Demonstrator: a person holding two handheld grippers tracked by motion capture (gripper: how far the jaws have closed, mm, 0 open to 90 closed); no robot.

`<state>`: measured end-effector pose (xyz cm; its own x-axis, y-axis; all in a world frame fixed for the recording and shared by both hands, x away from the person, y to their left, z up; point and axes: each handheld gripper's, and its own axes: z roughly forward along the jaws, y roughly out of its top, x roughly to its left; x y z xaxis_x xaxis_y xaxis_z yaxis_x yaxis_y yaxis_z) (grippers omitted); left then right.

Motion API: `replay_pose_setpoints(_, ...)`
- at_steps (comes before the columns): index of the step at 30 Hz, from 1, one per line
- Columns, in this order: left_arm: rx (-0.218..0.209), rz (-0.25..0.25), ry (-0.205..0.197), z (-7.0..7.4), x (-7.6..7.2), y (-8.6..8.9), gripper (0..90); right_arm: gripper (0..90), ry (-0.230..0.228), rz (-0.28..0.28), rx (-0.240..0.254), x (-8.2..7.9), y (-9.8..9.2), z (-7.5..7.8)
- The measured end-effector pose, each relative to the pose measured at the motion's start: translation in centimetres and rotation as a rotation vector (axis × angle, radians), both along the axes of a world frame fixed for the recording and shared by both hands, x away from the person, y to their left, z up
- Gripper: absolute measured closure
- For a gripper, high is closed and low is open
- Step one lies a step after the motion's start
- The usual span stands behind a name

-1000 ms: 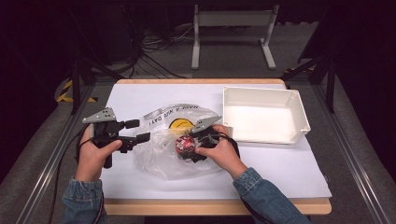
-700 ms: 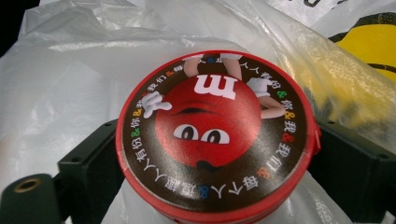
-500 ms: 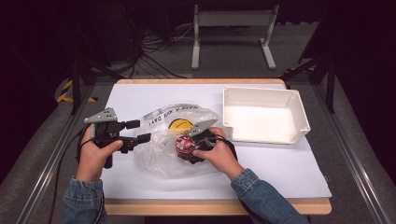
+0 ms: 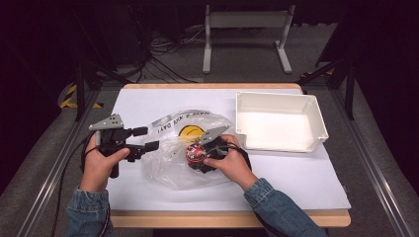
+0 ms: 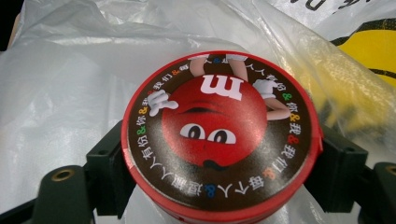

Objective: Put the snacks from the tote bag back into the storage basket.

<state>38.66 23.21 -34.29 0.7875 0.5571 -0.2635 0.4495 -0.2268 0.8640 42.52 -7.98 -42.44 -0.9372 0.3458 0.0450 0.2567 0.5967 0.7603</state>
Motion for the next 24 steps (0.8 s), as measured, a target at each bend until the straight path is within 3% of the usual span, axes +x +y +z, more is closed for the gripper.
replay_pose_setpoints(9,0.004,0.006,-0.006,0.0,0.0,0.1,19.5,22.1,0.025,-0.001,0.015,-0.1,-0.2,1.3)
replay_pose_setpoints(24,-0.002,0.018,-0.003,0.1,0.0,0.3,19.5,22.1,0.001,-0.003,0.029,-0.4,-0.3,5.1)
